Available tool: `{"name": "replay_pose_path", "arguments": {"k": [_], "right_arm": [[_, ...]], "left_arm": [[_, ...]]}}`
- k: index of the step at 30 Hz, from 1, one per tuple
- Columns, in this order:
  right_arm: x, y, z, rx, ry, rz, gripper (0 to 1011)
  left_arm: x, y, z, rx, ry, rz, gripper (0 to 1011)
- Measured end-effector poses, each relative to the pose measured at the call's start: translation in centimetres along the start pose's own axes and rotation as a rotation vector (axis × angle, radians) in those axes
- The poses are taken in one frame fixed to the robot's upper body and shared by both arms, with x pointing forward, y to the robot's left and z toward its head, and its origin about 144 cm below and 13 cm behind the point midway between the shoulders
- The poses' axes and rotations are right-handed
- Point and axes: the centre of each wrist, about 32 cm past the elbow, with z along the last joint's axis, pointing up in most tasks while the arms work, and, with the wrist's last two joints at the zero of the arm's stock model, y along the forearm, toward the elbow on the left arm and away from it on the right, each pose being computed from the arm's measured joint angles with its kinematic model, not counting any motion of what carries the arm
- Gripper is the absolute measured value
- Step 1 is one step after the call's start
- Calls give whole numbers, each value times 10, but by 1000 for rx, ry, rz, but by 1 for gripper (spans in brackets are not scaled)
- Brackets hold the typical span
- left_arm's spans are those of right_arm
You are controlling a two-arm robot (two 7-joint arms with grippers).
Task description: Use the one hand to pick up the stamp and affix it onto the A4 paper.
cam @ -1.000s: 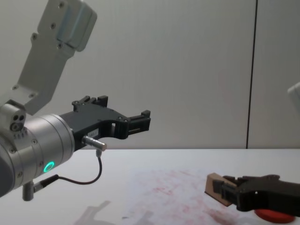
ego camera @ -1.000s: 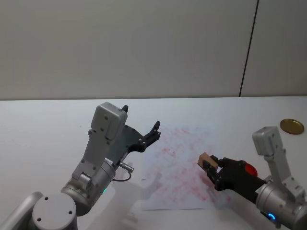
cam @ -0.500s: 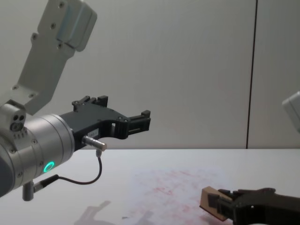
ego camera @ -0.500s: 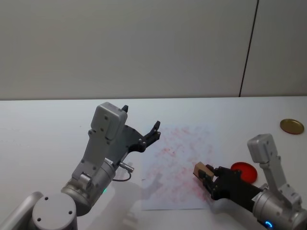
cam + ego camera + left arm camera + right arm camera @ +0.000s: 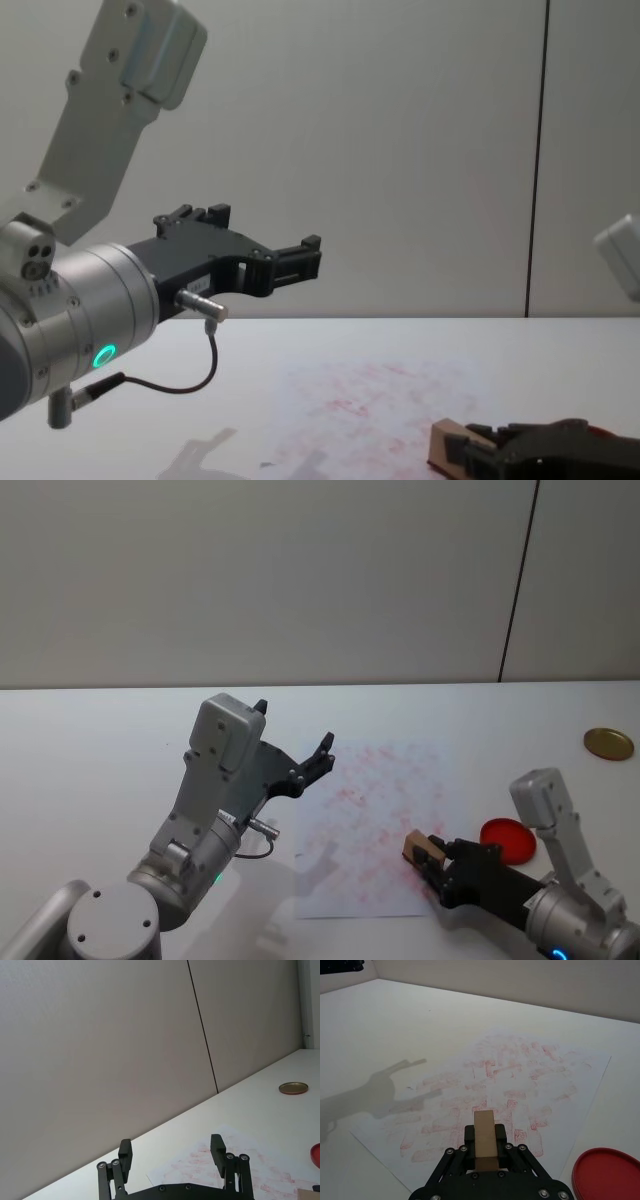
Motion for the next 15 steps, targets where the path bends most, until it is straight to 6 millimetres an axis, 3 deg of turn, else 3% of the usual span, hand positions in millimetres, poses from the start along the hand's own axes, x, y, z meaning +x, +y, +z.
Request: {"name": "replay_pose_path", "arguments": {"k": [15], "right_arm": [[4, 1, 1, -22, -8, 2, 220]], "left_arm": [[0, 0, 0, 0, 0, 0, 993]]}}
